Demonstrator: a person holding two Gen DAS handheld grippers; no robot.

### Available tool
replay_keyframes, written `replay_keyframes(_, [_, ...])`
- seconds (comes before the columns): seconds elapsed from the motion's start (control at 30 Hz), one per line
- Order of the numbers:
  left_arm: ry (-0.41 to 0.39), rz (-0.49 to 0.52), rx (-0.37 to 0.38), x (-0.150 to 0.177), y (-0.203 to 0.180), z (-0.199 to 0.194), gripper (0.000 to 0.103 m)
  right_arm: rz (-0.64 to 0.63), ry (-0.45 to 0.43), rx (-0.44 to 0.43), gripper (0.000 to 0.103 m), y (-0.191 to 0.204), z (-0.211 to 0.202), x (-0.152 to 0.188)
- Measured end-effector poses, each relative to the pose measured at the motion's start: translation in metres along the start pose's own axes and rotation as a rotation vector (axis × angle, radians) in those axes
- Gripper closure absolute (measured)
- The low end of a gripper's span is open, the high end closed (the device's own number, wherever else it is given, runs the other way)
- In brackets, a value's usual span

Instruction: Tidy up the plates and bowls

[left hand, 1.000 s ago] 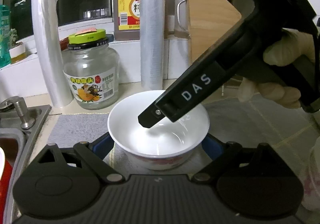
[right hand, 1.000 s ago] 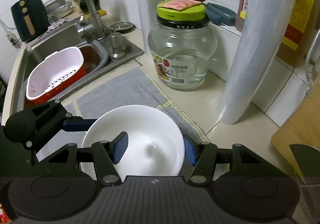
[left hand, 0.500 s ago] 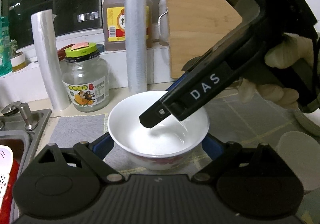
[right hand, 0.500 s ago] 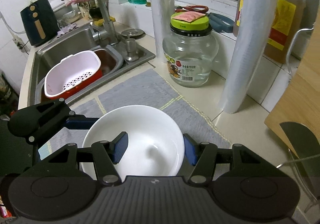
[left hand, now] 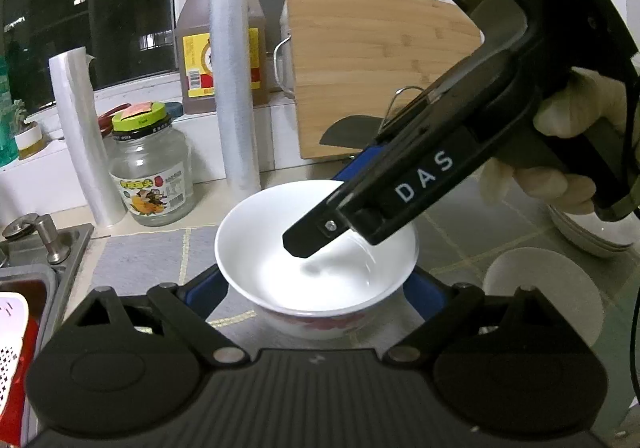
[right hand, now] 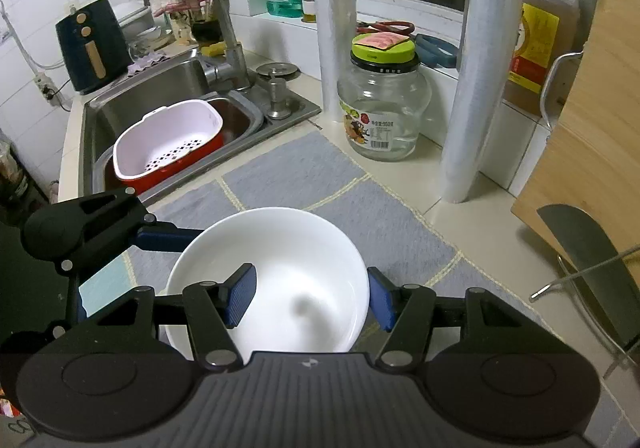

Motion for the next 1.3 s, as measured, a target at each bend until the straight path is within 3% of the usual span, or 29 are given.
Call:
replay_keyframes(0.67, [0.008,0.009,0.016,0.002,-0.059,-0.038,0.009,-0.024,-0.044,-0.019,0.037,0.013,-0.06,0.052])
replay_keyframes(1.3, [0.008,0.046,0.108,0.001,-0.12,-0.042,0.009,0.01,-0.035,0.035,0.037,-0.004,-0.11,0.106])
Point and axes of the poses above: each gripper's, at about its wrist camera, not at the fingertips, and z roughly the way its jaws point, y to its left, x to its underside, the point moved 3 cm from there along z, roughly the way its jaws point, and after that the axes turned 4 degrees about -x, right-handed, at the moved point
